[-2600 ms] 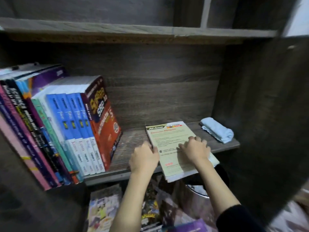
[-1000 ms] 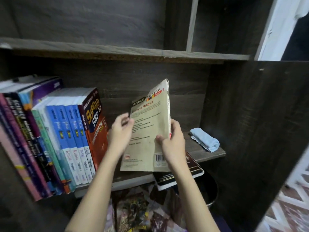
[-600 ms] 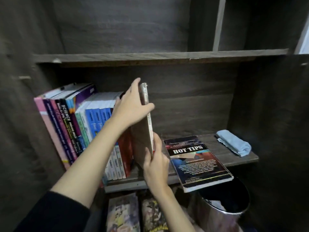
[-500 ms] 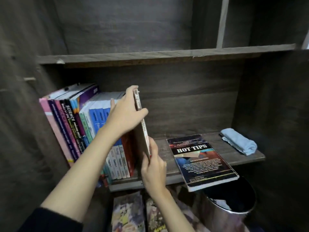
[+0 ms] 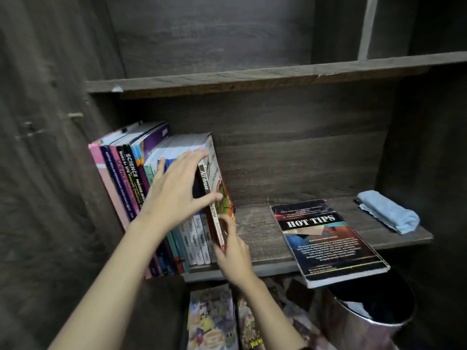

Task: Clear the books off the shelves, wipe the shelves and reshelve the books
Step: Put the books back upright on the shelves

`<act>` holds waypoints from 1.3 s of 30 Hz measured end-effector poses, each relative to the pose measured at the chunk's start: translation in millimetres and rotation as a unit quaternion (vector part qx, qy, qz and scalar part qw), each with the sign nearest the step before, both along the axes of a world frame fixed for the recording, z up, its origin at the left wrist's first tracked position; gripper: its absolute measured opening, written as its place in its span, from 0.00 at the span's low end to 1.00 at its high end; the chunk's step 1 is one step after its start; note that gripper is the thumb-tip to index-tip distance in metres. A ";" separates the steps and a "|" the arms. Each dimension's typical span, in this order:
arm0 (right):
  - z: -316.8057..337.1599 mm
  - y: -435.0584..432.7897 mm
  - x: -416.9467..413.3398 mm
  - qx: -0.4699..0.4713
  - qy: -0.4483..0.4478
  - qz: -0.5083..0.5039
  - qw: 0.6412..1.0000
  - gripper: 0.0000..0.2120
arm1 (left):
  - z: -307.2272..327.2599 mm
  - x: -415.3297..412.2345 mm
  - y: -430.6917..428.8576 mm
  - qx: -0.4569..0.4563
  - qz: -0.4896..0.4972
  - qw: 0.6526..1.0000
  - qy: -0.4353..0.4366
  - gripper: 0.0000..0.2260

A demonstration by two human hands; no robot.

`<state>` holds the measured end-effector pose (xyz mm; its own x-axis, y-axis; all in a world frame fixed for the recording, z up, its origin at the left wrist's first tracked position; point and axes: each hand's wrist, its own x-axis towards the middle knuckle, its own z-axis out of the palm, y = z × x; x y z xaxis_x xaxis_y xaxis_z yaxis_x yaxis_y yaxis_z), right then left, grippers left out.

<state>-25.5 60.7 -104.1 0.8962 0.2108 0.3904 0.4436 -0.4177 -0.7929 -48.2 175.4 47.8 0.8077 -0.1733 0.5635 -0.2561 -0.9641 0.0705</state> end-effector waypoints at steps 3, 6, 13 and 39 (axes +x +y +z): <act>-2.1 -12.9 8.2 0.006 0.078 0.078 0.994 0.41 | 4.8 0.8 2.3 -0.006 -0.005 1.000 0.005 0.41; -12.4 -32.9 13.1 -0.013 0.161 0.143 0.976 0.51 | 8.1 -1.0 1.8 -0.011 -0.007 1.000 0.007 0.42; -28.4 -34.7 13.6 -0.076 0.151 0.069 0.983 0.37 | 11.0 -0.5 -0.5 -0.003 0.006 1.000 0.001 0.43; -42.3 -20.3 24.0 -0.187 0.062 -0.094 0.976 0.15 | 5.1 28.6 1.1 -0.015 0.041 0.998 -0.039 0.37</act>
<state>-1.4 40.5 -146.4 0.9683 0.1452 0.2034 0.2415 -0.7534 -0.6116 -19.6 176.4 53.0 0.7722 -0.0904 0.6289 -0.1828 -0.9796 0.0835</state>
